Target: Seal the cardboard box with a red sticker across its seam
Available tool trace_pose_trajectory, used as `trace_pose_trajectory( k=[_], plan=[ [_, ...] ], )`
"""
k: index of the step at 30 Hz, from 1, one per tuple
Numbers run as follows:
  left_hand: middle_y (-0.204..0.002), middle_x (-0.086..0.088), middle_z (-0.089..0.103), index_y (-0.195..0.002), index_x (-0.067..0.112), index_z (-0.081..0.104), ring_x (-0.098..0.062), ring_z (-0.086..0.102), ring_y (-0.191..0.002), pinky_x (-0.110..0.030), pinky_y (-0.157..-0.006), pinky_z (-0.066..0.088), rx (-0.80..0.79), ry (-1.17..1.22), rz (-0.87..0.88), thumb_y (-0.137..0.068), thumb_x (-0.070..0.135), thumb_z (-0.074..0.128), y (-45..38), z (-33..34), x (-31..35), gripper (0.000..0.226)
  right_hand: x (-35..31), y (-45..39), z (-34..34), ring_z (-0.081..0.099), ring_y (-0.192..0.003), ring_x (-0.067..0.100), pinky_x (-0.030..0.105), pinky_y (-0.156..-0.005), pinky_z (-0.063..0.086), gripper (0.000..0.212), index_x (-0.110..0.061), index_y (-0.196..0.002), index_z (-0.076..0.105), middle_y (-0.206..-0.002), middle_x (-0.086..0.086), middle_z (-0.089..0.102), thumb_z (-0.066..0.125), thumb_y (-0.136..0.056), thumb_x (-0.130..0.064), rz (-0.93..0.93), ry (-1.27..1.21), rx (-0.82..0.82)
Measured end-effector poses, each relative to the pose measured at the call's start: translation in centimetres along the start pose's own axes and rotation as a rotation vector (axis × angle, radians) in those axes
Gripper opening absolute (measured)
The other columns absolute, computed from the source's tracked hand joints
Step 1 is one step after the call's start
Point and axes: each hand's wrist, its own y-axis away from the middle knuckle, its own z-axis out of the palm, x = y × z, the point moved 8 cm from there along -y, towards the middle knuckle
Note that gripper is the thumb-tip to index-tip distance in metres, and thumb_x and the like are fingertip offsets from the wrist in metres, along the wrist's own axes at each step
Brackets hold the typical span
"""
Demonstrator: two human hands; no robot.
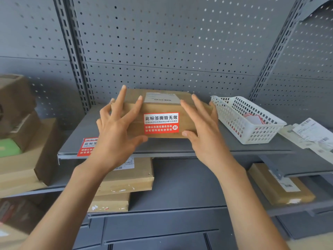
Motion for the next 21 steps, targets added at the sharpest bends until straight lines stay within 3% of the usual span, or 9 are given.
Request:
trace_pose_trajectory(
  k=[5,9,10,12,14,16,18,21],
  plan=[
    [-0.172,0.011,0.004,-0.155,0.042,0.037,-0.037,0.015,-0.150,-0.045,-0.114,0.018,-0.020,0.081,-0.013,-0.079,0.029,0.087,0.5,1.2,-1.3,0.092,1.1,0.4,1.8,-0.007,-0.157,0.031,0.020,-0.110,0.006,0.076,-0.031,-0.157,0.032,-0.169,-0.013,0.011,0.057,-0.097,0.007,-0.028,-0.043,-0.010],
    [-0.173,0.010,0.004,-0.154,0.042,0.038,-0.035,0.011,-0.154,-0.058,-0.121,0.023,-0.066,0.108,-0.023,-0.083,0.039,0.082,0.5,2.3,-2.4,0.084,2.3,0.3,3.2,-0.008,-0.157,0.038,0.040,-0.122,0.013,0.075,-0.028,-0.156,0.035,-0.168,-0.009,0.017,0.051,-0.096,0.014,-0.028,-0.074,-0.048],
    [-0.173,0.010,0.004,-0.154,0.042,0.038,-0.035,0.011,-0.154,-0.059,-0.121,0.023,-0.073,0.110,-0.024,-0.083,0.040,0.081,0.5,2.5,-2.6,0.083,2.4,0.3,3.5,-0.010,-0.156,0.038,0.039,-0.122,0.013,0.074,-0.028,-0.156,0.035,-0.168,-0.009,0.016,0.049,-0.097,0.014,-0.028,-0.078,-0.056],
    [-0.173,0.010,0.005,-0.154,0.041,0.039,-0.035,0.011,-0.153,-0.060,-0.121,0.023,-0.076,0.111,-0.025,-0.084,0.043,0.079,0.5,2.8,-2.8,0.081,2.6,0.2,3.7,-0.012,-0.156,0.038,0.029,-0.119,0.008,0.074,-0.028,-0.157,0.034,-0.168,-0.010,0.015,0.047,-0.097,0.015,-0.041,-0.062,-0.045],
    [-0.172,0.010,0.008,-0.154,0.039,0.041,-0.037,0.014,-0.152,-0.059,-0.120,0.024,-0.062,0.123,-0.023,-0.086,0.050,0.075,0.6,2.9,-2.8,0.077,2.5,0.1,3.7,-0.012,-0.156,0.038,0.008,-0.112,0.001,0.076,-0.027,-0.157,0.033,-0.168,-0.011,0.015,0.044,-0.096,0.018,-0.068,-0.049,-0.034],
    [-0.171,0.009,0.015,-0.154,0.037,0.043,-0.039,0.019,-0.150,-0.057,-0.119,0.027,-0.024,0.114,-0.012,-0.087,0.054,0.067,0.8,2.9,-2.8,0.073,2.5,0.2,3.7,-0.011,-0.156,0.038,-0.011,-0.098,0.004,0.082,-0.026,-0.157,0.033,-0.166,-0.015,0.012,0.041,-0.093,0.025,-0.099,-0.059,-0.019],
    [-0.169,0.006,0.023,-0.153,0.035,0.045,-0.041,0.027,-0.144,-0.058,-0.116,0.032,0.020,0.066,0.020,-0.089,0.053,0.062,1.0,2.6,-3.0,0.069,2.5,0.4,3.9,-0.011,-0.156,0.036,-0.014,-0.090,0.012,0.090,-0.028,-0.158,0.029,-0.164,-0.019,0.006,0.037,-0.089,0.029,-0.127,-0.058,-0.020],
    [-0.168,0.004,0.027,-0.153,0.032,0.046,-0.040,0.030,-0.144,-0.057,-0.115,0.033,0.023,0.058,0.050,-0.091,0.055,0.055,1.2,2.6,-3.2,0.067,2.6,0.7,3.4,-0.014,-0.157,0.026,-0.010,-0.096,0.011,0.086,-0.035,-0.158,0.024,-0.165,-0.023,0.000,0.036,-0.095,0.022,-0.151,-0.053,-0.044]
  ],
)
